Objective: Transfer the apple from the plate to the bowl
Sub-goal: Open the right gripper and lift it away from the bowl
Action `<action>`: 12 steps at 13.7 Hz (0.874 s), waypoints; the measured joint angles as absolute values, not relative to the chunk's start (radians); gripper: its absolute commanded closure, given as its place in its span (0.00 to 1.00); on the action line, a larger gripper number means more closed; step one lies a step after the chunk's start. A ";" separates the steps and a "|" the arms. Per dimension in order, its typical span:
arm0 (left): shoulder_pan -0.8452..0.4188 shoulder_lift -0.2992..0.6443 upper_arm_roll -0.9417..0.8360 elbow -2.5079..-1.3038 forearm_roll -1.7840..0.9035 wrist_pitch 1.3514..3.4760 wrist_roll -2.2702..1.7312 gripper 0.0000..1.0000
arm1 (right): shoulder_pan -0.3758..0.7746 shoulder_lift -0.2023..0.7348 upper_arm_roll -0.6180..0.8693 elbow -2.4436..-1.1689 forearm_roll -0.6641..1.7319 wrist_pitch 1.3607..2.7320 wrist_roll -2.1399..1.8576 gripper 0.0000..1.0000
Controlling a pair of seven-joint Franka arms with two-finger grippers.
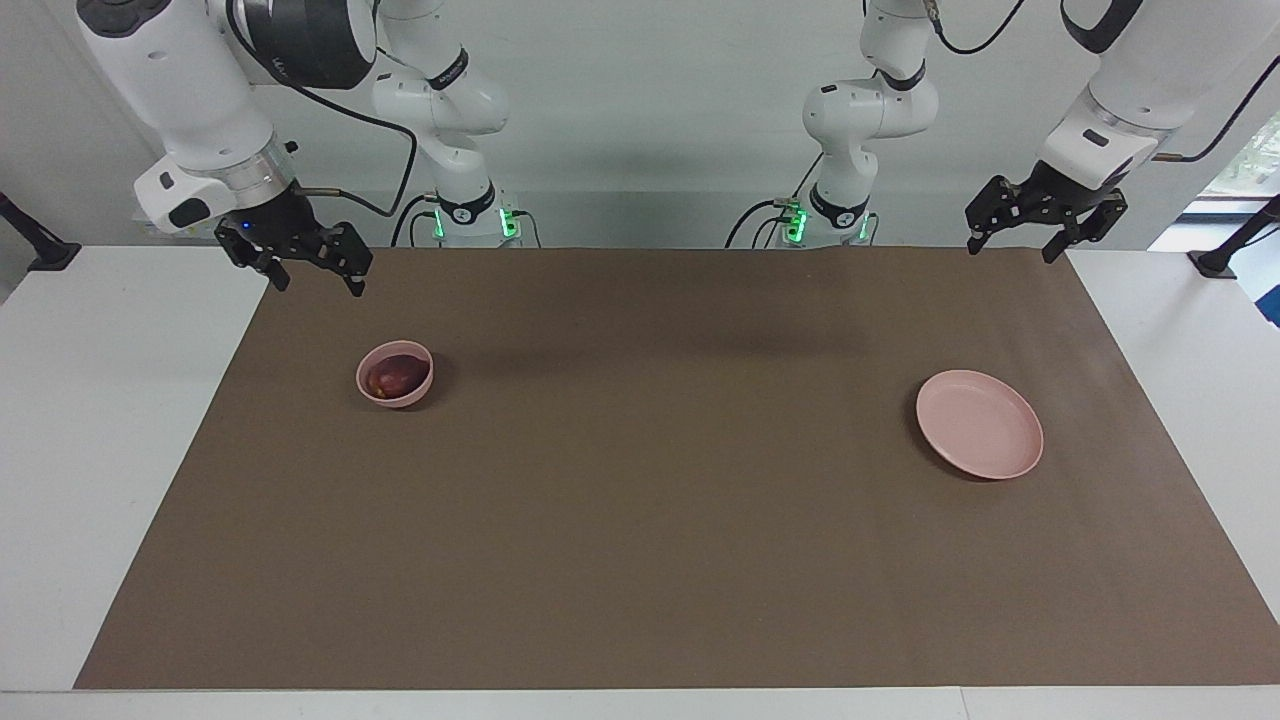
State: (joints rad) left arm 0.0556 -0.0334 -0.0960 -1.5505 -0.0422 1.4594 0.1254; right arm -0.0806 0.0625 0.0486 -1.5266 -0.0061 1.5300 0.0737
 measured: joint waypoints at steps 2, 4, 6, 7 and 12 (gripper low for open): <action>0.056 -0.033 -0.096 -1.551 -0.042 1.459 0.125 0.00 | -0.081 0.062 0.049 -1.529 -0.006 1.530 0.074 0.00; 0.056 -0.033 -0.096 -1.551 -0.042 1.459 0.125 0.00 | -0.080 0.062 0.049 -1.529 -0.006 1.530 0.074 0.00; 0.056 -0.033 -0.096 -1.551 -0.042 1.459 0.125 0.00 | -0.081 0.061 0.049 -1.524 -0.007 1.530 0.074 0.00; 0.056 -0.033 -0.096 -1.551 -0.042 1.459 0.125 0.00 | -0.081 0.060 0.049 -1.521 -0.007 1.530 0.074 0.00; 0.056 -0.033 -0.096 -1.551 -0.042 1.459 0.125 0.00 | -0.081 0.057 0.049 -1.495 -0.007 1.495 0.074 0.00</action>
